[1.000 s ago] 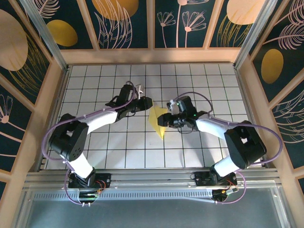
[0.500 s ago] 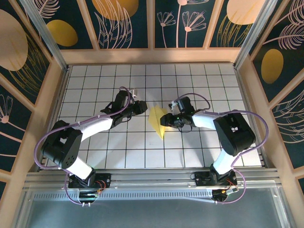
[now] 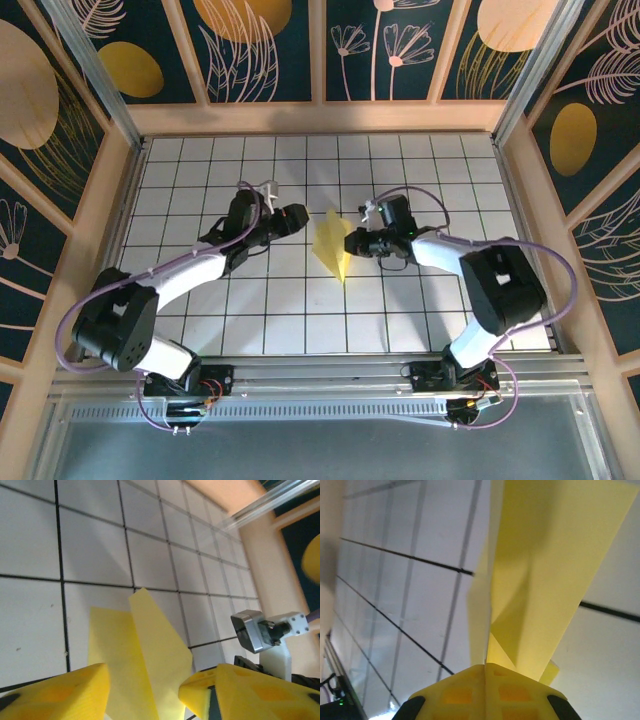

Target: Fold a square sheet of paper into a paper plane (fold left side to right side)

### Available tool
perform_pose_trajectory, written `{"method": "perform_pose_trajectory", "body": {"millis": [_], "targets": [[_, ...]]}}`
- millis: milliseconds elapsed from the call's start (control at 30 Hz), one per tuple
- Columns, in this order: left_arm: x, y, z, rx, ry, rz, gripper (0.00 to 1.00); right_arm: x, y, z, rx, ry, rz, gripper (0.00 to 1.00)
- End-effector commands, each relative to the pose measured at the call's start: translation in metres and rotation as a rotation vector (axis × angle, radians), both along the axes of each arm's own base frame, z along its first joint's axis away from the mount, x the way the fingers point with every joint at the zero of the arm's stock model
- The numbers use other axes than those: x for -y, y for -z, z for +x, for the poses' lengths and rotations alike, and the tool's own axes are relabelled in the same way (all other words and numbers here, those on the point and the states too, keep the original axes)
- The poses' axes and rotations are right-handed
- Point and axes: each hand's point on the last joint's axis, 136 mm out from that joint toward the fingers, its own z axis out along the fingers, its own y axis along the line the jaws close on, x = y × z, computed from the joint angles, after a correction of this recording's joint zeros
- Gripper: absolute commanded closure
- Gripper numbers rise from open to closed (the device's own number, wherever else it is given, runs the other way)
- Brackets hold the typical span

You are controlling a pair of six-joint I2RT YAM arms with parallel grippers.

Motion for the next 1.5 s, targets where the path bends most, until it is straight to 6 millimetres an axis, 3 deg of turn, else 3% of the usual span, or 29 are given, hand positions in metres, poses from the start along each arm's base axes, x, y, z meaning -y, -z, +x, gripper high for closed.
{"method": "perform_pose_trajectory", "body": {"millis": [0, 167, 267, 433, 800, 1100, 1200, 1333, 1467], "targets": [[-0.001, -0.053, 0.000, 0.132, 0.012, -0.152, 0.37, 0.002, -0.069, 0.010, 0.200, -0.044, 0.135, 1.00], [0.013, -0.120, -0.028, 0.316, 0.171, -0.360, 0.33, 0.006, -0.148, -0.006, 0.375, -0.157, 0.368, 1.00], [0.027, -0.148, -0.044, 0.364, 0.309, -0.464, 0.36, 0.004, -0.183, -0.019, 0.457, -0.226, 0.452, 1.00], [0.045, -0.158, -0.054, 0.365, 0.434, -0.526, 0.43, 0.001, -0.214, -0.032, 0.494, -0.291, 0.551, 1.00], [0.077, -0.143, -0.054, 0.307, 0.514, -0.511, 0.56, -0.010, -0.215, -0.037, 0.466, -0.340, 0.580, 1.00], [0.078, -0.143, -0.051, 0.314, 0.503, -0.508, 0.94, -0.009, -0.207, -0.028, 0.454, -0.288, 0.537, 1.00], [0.077, -0.144, -0.050, 0.321, 0.489, -0.515, 1.00, -0.005, -0.210, -0.024, 0.473, -0.258, 0.511, 0.92], [0.076, -0.150, -0.048, 0.341, 0.469, -0.529, 1.00, 0.011, -0.219, -0.023, 0.527, -0.196, 0.473, 0.73], [0.078, -0.154, -0.047, 0.358, 0.466, -0.538, 1.00, 0.029, -0.215, -0.025, 0.544, -0.129, 0.434, 0.52]]}}
